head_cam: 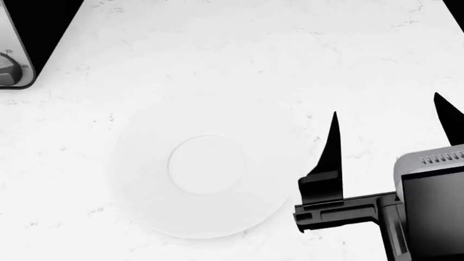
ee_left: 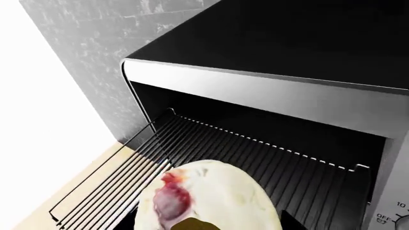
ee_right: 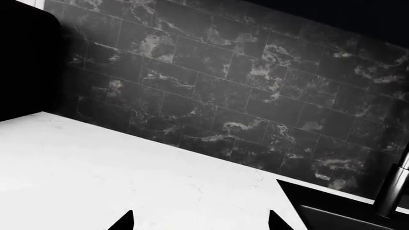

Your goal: Place the scone on the rack of the toaster oven.

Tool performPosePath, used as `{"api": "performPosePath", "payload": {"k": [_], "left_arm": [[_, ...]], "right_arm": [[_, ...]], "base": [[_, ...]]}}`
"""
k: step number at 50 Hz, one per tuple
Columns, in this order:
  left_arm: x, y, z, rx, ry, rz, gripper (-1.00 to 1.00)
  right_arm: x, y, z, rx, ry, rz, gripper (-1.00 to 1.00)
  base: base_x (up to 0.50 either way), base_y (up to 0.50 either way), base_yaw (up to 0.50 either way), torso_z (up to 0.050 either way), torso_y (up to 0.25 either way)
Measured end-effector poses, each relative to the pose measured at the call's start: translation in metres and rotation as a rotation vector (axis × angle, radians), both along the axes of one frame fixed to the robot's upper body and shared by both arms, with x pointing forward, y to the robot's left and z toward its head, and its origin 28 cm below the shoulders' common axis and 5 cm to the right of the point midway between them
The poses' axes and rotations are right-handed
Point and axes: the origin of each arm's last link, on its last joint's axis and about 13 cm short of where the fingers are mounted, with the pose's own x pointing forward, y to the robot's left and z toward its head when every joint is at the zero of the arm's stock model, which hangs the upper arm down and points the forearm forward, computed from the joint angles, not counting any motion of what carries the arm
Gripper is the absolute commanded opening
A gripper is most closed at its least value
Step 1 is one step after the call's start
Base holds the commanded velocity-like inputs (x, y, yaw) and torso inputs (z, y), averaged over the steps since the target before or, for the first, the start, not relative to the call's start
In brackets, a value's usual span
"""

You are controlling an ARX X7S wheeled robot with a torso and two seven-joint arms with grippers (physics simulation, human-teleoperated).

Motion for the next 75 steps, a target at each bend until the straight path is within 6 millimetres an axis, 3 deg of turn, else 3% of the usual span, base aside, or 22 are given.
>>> {"api": "performPosePath", "payload": {"k": [20,46,47,65,75], "left_arm": [[0.013,-0.001,-0.013,-0.029,0.041,-0.011,-1.0],[0.01,0.002,-0.015,-0.047,0.04,0.003,-1.0],[0.01,0.002,-0.015,-0.046,0.041,0.003,1.0],[0.004,-0.019,0.003,0.03,0.0,-0.101,1.0],[-0.013,-0.033,0.012,0.078,-0.051,-0.185,1.0]], "right_arm": [[-0.001,0.0,-0.004,0.006,0.007,-0.001,1.0],[-0.001,-0.001,-0.005,0.008,0.01,-0.001,1.0],[-0.001,-0.001,-0.005,0.008,0.01,-0.001,1.0],[-0.001,-0.001,-0.007,0.011,0.015,0.003,1.0],[-0.001,-0.001,-0.008,0.016,0.017,0.005,1.0]], "base": [[0.0,0.0,0.0,0.0,0.0],[0.0,0.0,0.0,0.0,0.001],[0.0,0.0,0.0,0.0,0.0],[0.0,0.0,0.0,0.0,0.0],[0.0,0.0,0.0,0.0,0.0]]}}
